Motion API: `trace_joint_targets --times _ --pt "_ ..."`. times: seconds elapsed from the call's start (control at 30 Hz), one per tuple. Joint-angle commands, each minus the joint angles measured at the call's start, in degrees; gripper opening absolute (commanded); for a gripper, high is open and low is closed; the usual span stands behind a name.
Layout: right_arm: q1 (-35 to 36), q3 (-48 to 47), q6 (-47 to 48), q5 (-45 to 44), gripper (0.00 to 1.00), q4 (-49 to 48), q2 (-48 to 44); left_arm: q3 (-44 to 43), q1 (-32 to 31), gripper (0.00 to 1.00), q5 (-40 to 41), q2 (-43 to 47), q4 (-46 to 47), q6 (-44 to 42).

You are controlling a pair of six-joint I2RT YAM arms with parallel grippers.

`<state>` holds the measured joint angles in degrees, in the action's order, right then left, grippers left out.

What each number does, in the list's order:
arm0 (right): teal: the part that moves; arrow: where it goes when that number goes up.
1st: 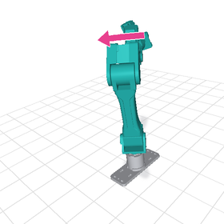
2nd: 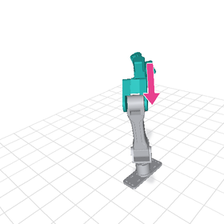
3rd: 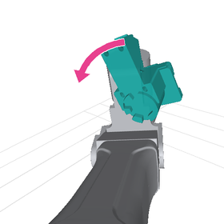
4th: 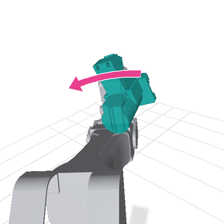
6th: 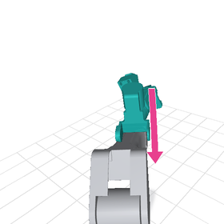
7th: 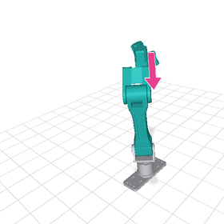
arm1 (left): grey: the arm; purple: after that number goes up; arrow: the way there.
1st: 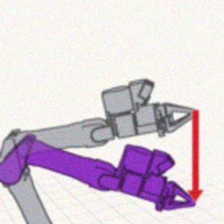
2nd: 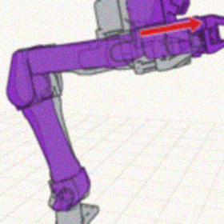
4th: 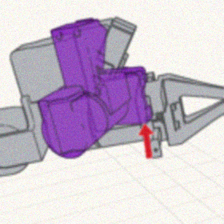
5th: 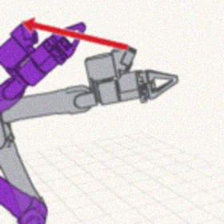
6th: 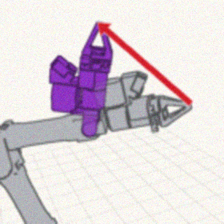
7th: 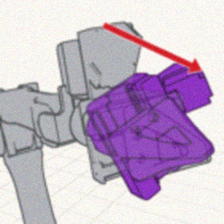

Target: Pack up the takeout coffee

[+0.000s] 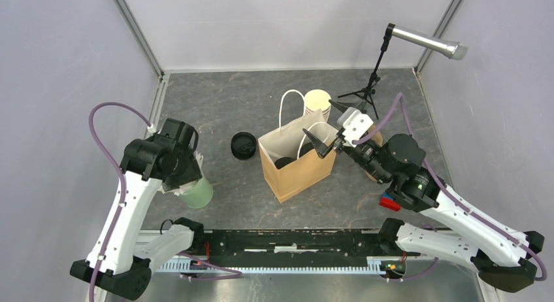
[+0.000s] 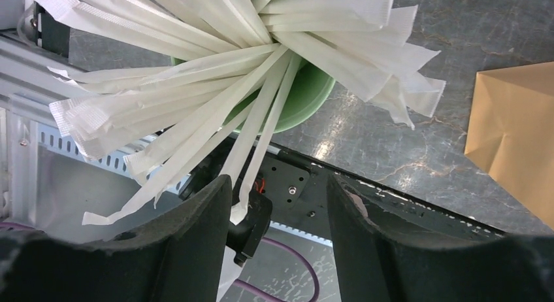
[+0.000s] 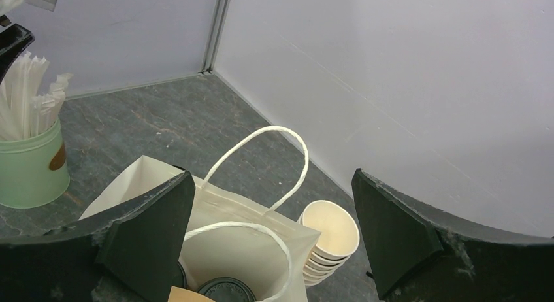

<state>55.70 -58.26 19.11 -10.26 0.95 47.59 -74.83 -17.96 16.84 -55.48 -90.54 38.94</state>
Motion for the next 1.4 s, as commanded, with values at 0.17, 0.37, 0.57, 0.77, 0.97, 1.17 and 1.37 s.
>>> trace_joint_targets --times 0.17,0.37,0.57,0.77,0.97,1.17,1.37 --pt "-0.2 -0.5 -0.5 -1.1 0.97 -1.1 0.1 3.2 0.5 0.56 3.7 1.0 -3.8 -2.1" --pt "-0.2 -0.8 -0.3 -0.9 0.97 -1.0 0.3 3.5 0.5 0.46 5.2 1.4 -3.8 -3.5" --pt "-0.2 -0.9 -0.2 -0.9 0.97 -1.1 0.7 3.8 0.5 0.43 4.6 1.4 -3.8 -3.8" --pt "-0.2 -0.9 -0.3 -1.0 0.97 0.5 0.5 5.7 0.5 0.42 2.7 1.9 -3.8 -3.1" --pt "-0.2 0.1 -1.0 -1.2 0.97 0.7 -0.2 4.5 0.5 0.11 3.7 1.8 -3.8 -3.4" --pt "-0.2 -0.1 -1.0 -1.4 0.97 0.7 -0.2 -1.4 0.5 0.02 3.7 0.6 -3.8 -4.5" --pt "-0.2 -1.2 -0.4 -1.1 0.97 1.2 0.7 -6.9 0.5 0.02 3.7 -1.3 -3.8 -6.3"
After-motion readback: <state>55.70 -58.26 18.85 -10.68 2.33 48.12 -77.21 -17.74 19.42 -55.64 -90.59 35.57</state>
